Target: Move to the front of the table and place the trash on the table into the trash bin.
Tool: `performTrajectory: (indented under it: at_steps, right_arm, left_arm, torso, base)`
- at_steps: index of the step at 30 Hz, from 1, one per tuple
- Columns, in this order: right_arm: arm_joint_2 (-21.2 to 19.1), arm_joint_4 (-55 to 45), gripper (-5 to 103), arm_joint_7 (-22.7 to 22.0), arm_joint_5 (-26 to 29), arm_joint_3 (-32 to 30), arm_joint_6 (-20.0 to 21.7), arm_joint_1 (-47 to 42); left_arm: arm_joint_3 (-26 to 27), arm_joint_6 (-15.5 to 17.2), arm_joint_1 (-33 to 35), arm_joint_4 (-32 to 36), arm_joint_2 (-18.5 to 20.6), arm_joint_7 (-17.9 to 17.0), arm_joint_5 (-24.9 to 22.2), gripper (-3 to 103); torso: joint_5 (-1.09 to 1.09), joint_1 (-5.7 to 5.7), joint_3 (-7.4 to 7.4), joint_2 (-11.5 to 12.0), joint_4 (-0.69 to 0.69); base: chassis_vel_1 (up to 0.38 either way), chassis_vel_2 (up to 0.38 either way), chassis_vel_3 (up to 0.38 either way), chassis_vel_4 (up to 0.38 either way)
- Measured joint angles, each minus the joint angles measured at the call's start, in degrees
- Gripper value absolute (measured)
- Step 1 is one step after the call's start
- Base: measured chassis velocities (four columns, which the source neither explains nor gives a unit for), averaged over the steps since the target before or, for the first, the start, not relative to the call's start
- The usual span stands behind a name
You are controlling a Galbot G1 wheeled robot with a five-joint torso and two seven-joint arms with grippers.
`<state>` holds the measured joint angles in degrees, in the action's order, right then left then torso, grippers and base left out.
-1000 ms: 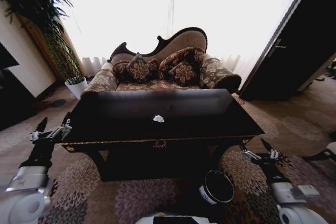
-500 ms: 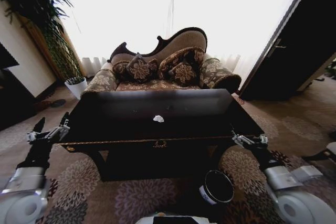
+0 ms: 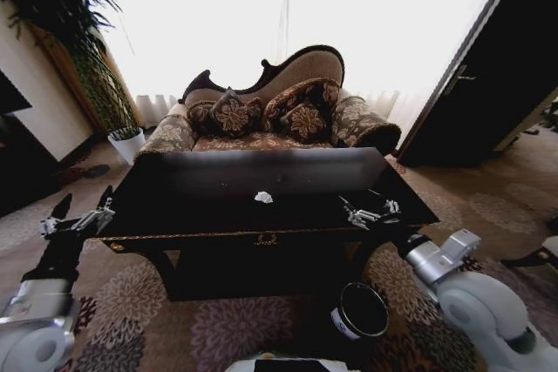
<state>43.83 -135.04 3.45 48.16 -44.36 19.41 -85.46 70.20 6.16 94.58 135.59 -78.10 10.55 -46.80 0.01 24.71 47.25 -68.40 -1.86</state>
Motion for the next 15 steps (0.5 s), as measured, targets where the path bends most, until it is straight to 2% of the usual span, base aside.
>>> performTrajectory:
  at_steps: [3,4,7,13,15]
  right_arm:
    - [-4.48,1.05,100,0.19,1.27,5.77,4.54,6.70]
    - [-4.48,1.05,100,0.19,1.27,5.77,4.54,6.70]
    - [-8.30,3.03,100,0.18,2.45,13.11,8.15,15.22]
    - [-12.53,5.13,100,0.52,4.41,19.78,10.16,23.01]
    - [-14.27,5.99,100,0.77,5.08,21.66,10.75,25.22]
  left_arm:
    - [0.12,0.00,0.37,0.42,-0.43,0.00,0.34,100]
    - [0.12,0.00,0.37,0.42,-0.43,0.00,0.34,100]
    - [0.29,0.02,0.75,0.83,-1.02,0.00,0.85,100]
    - [-0.63,0.22,0.41,0.84,-1.35,0.03,1.80,100]
    - [-2.22,0.45,-0.24,0.30,-1.07,0.05,2.54,100]
  torso:
    - [-0.02,0.00,0.00,0.00,0.00]
    - [-0.02,0.00,0.00,0.00,0.00]
    - [-0.01,0.00,0.00,0.00,0.02]
    - [-0.01,0.00,0.00,0.00,0.02]
    - [-0.02,0.00,0.00,0.00,-0.03]
  base:
    - [0.000,0.000,0.000,0.000]
    - [0.000,0.000,0.000,0.000]
    - [0.000,0.000,0.000,0.000]
    - [0.000,0.000,0.000,0.000]
    - [0.000,0.000,0.000,0.000]
